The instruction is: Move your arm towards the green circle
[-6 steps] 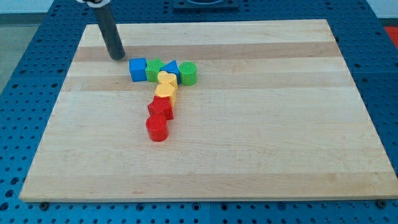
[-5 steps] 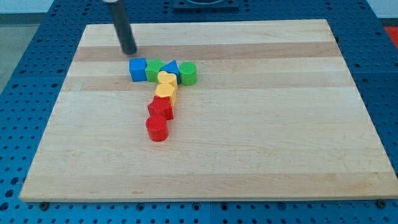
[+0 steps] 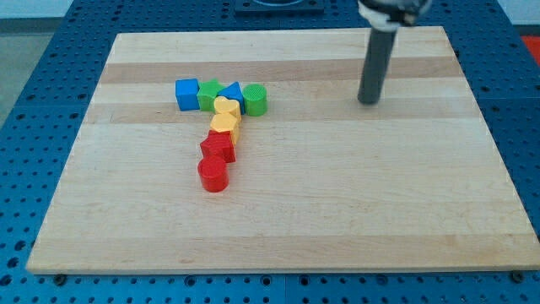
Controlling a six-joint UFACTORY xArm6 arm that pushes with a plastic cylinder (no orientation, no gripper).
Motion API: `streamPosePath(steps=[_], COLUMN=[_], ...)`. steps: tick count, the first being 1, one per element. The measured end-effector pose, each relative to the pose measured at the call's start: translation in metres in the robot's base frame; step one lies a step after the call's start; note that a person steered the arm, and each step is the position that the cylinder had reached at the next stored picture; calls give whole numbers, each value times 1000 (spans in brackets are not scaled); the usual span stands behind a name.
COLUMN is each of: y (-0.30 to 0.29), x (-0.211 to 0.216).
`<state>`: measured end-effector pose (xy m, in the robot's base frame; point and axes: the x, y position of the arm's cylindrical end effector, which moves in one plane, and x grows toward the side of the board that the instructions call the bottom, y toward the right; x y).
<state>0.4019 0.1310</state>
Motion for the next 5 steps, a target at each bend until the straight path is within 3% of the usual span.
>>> streamPosePath(steps=[1,3,5], y=[-41,-125,-151], x=[37,33,6])
